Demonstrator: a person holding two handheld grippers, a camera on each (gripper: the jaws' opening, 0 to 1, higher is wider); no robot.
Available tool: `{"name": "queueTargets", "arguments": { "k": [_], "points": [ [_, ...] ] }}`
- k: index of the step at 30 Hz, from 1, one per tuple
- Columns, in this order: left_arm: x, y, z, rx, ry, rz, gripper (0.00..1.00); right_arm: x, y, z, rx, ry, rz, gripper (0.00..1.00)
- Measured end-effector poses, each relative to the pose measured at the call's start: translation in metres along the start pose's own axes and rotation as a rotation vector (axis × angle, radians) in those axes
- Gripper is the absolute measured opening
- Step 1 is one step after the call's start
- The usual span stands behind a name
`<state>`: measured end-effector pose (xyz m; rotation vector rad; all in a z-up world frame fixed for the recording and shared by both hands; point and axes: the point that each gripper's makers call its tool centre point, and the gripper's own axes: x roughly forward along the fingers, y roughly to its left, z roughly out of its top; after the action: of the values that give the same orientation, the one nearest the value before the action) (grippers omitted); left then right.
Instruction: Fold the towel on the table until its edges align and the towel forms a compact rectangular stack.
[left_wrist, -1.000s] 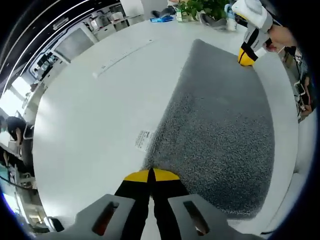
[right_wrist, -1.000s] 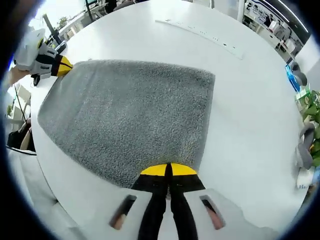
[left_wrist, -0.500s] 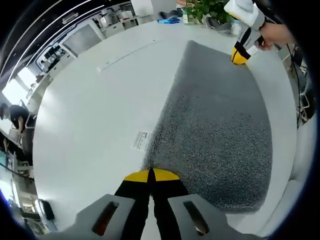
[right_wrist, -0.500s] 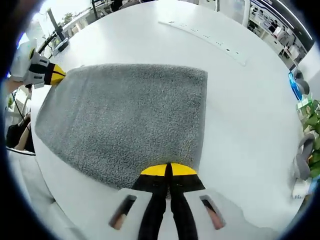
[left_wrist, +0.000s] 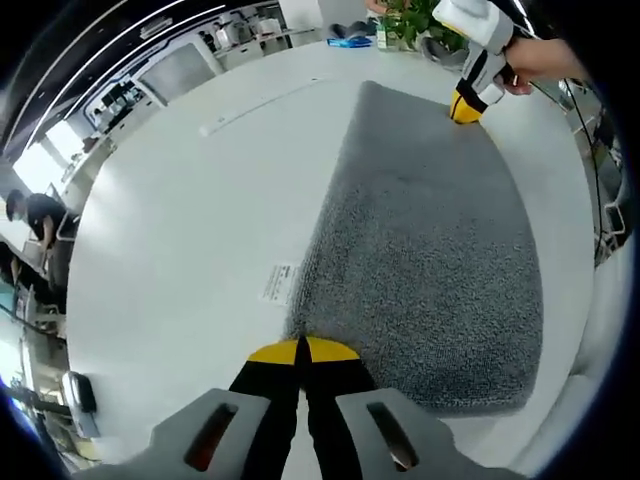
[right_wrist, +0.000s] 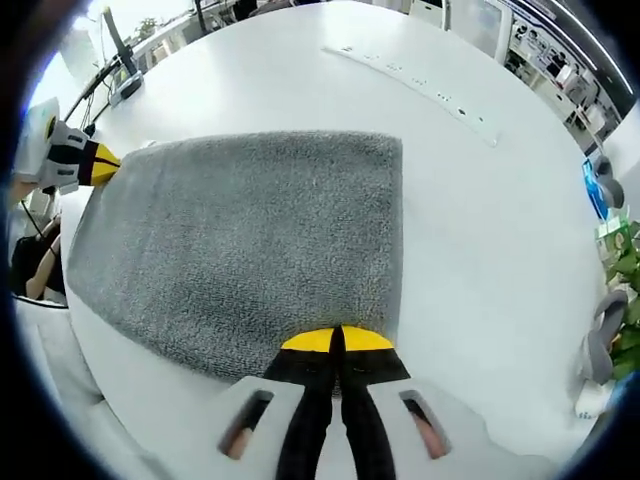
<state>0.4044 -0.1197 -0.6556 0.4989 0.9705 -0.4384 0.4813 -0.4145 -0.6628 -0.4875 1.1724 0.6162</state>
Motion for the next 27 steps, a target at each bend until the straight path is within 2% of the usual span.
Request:
{"name": "queueTargets", "arguments": {
  "k": [13, 20, 27],
  "points": [
    [-0.008, -0.018, -0.007, -0.048, -0.005, 0.000, 0.01, 0.003, -0.008, 0.010, 0.005, -0.009, 0.021, 0.00],
    [-0.011, -0.025, -0.009, -0.079, -0.013, -0.026, 0.01, 0.005, -0.012, 0.017, -0.023, -0.003, 0.017, 0.00],
    [-0.015, -0.039, -0.011, -0.062, -0.008, -0.036, 0.01, 0.009, -0.018, 0.027, -0.037, 0.006, -0.005, 0.00]
  ]
}}
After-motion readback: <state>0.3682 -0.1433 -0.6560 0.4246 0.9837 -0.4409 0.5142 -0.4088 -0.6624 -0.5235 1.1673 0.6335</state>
